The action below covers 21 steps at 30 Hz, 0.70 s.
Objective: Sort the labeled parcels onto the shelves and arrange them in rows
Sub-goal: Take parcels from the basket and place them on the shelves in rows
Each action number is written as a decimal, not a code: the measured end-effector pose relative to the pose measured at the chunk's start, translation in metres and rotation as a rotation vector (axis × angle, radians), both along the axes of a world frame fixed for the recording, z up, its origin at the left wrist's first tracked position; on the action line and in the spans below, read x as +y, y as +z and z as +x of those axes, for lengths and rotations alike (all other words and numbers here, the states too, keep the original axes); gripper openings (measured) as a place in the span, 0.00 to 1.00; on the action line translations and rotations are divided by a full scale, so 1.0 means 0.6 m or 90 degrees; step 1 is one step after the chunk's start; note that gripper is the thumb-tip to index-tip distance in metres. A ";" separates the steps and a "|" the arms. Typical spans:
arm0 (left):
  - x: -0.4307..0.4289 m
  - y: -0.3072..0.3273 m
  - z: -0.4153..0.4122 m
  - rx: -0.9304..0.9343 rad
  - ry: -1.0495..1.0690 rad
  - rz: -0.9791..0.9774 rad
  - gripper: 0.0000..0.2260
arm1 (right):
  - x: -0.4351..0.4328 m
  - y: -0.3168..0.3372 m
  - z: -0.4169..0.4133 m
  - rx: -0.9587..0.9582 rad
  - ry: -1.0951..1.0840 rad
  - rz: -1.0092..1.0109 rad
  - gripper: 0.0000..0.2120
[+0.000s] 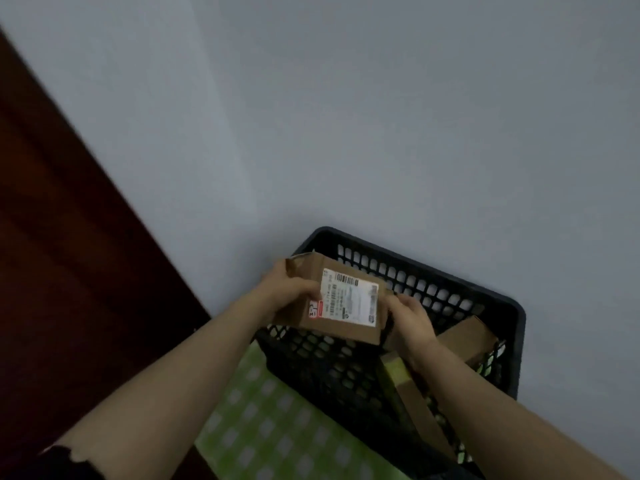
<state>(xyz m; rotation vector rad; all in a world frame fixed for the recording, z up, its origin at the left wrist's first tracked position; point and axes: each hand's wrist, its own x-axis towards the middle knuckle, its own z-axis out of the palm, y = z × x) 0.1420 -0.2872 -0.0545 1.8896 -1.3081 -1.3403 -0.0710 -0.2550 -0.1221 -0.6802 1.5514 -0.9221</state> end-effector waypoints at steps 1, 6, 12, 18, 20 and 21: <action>0.033 0.021 0.009 0.069 0.030 -0.006 0.31 | 0.011 0.012 0.000 -0.052 0.004 -0.006 0.33; 0.198 0.114 0.059 0.211 0.103 -0.054 0.23 | 0.082 0.092 0.022 -0.215 0.176 -0.087 0.21; 0.360 0.196 0.128 0.264 0.190 -0.139 0.32 | 0.149 0.171 0.095 -0.398 0.450 -0.134 0.31; 0.456 0.221 0.156 0.309 0.385 -0.207 0.46 | 0.238 0.224 0.222 -0.481 0.351 -0.151 0.25; 0.487 0.213 0.154 0.313 0.370 -0.174 0.41 | 0.273 0.235 0.268 -0.516 0.357 -0.156 0.28; 0.502 0.209 0.155 0.312 0.368 -0.179 0.38 | 0.290 0.240 0.289 -0.526 0.376 -0.163 0.31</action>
